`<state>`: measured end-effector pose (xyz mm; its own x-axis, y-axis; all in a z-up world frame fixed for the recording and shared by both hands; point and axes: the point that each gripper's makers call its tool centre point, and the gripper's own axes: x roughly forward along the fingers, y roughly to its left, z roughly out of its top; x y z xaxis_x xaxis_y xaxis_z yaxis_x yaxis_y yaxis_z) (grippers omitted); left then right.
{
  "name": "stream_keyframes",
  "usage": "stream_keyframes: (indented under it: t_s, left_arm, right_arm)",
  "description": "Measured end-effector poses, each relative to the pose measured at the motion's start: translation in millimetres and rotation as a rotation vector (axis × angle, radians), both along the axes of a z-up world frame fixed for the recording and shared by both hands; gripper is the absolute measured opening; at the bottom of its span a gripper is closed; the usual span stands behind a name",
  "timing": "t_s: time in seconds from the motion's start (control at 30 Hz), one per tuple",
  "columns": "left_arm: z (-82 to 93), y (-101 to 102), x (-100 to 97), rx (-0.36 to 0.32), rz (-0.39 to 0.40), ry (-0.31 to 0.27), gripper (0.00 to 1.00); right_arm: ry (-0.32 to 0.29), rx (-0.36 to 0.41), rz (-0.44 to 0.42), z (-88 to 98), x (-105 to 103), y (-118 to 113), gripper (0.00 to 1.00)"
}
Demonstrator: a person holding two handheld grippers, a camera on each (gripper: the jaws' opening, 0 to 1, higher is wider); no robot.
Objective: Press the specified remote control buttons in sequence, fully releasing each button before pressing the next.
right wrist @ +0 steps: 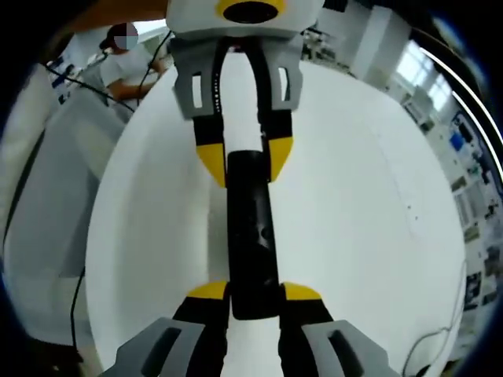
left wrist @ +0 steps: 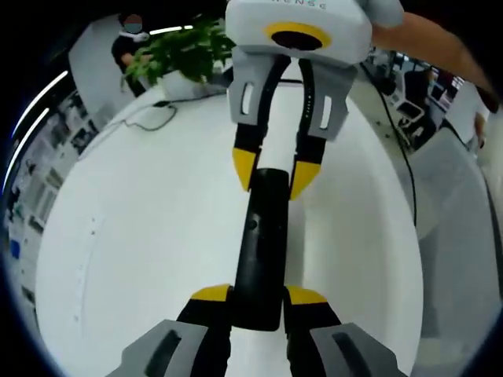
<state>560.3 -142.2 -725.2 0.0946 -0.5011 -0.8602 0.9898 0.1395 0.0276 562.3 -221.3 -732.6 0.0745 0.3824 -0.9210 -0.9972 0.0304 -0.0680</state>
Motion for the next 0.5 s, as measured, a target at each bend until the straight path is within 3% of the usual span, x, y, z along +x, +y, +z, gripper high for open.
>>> stream_keyframes:
  t_s: [0.5]
  left_arm:
    - [3.3,0.2,-33.5,-0.022,-0.01,-0.003,0.24]
  right_arm:
    - [0.007,0.017,-0.009,3.2,-38.2,2.9,0.21]
